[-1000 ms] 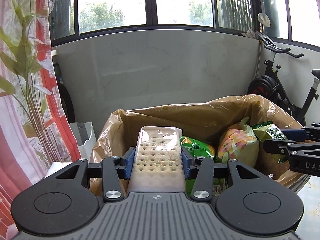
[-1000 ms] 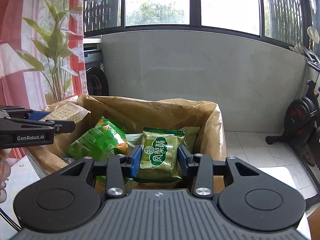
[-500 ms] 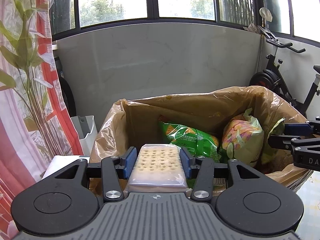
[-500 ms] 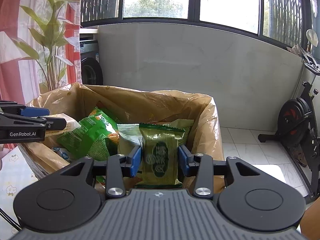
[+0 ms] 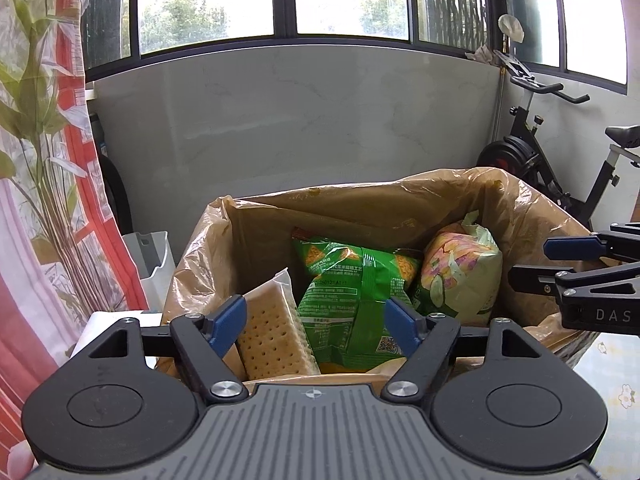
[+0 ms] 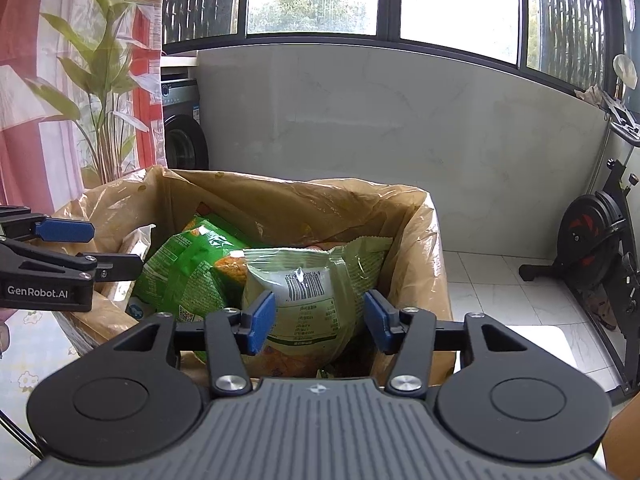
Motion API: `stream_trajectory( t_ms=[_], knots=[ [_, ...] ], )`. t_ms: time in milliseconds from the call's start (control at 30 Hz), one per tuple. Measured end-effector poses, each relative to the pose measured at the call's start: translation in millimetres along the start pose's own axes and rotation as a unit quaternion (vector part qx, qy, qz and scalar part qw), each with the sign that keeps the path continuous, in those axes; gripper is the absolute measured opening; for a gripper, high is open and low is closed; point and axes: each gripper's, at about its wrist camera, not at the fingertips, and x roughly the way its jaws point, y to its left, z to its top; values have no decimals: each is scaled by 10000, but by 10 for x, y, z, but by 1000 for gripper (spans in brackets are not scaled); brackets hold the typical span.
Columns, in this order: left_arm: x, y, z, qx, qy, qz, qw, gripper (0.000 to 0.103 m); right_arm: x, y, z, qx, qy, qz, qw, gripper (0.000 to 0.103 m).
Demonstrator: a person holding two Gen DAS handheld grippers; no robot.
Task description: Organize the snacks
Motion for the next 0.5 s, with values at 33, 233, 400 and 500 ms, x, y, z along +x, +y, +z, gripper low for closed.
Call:
stream_trajectory(
  t_ms=[33,233,400,500],
  knots=[
    [-18,7,2,-11,0,-46,10000,80,-10,6,1,-1,11,18,10000,62],
    [-142,17,39,-19,-18,-86,10000,87,-83,25,22,226,97,118,9996,79],
    [-276,76,76,-95,-109,-16,9999,91,-165,55,47,285,153,157,9994,84],
    [-385,117,99,-101,-149,95,9998,91,-218,47,55,344,175,202,9991,85]
  ],
)
